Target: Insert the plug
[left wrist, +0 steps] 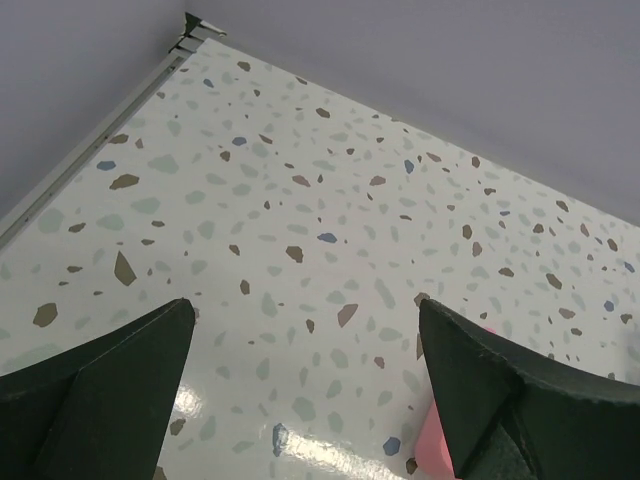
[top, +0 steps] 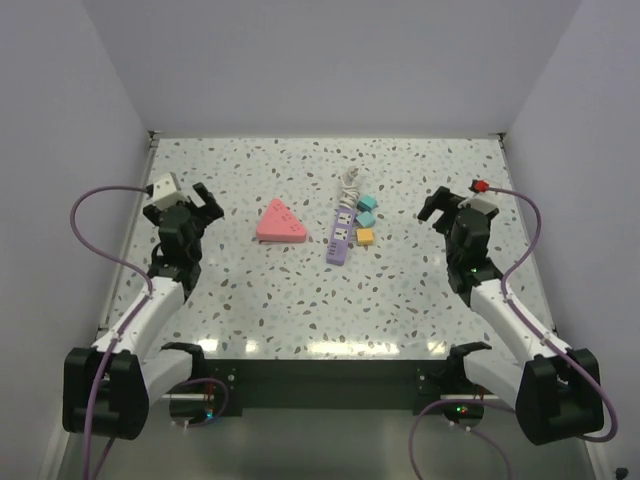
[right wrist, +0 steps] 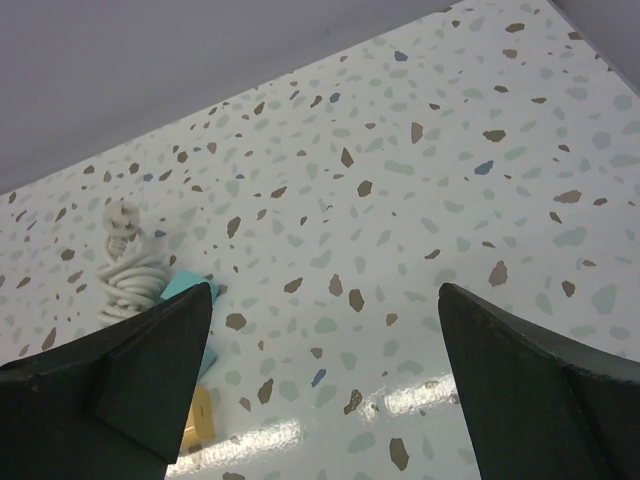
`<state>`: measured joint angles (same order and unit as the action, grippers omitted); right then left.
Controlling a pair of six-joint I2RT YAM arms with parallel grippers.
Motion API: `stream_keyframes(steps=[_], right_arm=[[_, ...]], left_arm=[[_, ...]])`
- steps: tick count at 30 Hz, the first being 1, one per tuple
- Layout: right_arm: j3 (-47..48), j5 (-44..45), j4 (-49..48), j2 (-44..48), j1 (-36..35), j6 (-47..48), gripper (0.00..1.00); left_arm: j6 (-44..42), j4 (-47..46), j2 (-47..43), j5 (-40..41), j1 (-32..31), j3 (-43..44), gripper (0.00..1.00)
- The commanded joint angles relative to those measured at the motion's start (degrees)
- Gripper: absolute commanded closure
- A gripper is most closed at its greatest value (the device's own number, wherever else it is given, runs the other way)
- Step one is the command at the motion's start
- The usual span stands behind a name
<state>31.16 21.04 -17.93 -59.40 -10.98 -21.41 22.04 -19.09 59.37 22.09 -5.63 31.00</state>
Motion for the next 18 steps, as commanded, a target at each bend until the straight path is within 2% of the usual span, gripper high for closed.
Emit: stream_keyframes(steps=[1,7,11,14,18], right_arm=[[2.5,-0.73,-1.67,-0.8,-0.09,0.4,0.01],[3.47,-1.7,-0.61,-2.13,-0.18,0.32,0.01],[3.82,-3.02,-0.61,-3.62,-0.18,0.32,0.01],[4.44,-4.94,-0.44,-4.59,-0.18,0.49,0.01],[5.67,-8.72,-0.17,-7.3,-0.18,1.37,0.01]], left_arm=[[1.34,-0.07,2.49,0.15,-0.96,3.09,0.0],[1.87,-3.4,8.55,-3.18,-4.38,3.36,0.0],[-0.24,-5.34,15.14,-8.8,-7.03,5.47,0.0],[-1.39,-8.24,21.21,-16.7,-7.2,8.18,0.0],[-2.35,-6.49,30.95,-23.21,-7.29,13.27,0.0]])
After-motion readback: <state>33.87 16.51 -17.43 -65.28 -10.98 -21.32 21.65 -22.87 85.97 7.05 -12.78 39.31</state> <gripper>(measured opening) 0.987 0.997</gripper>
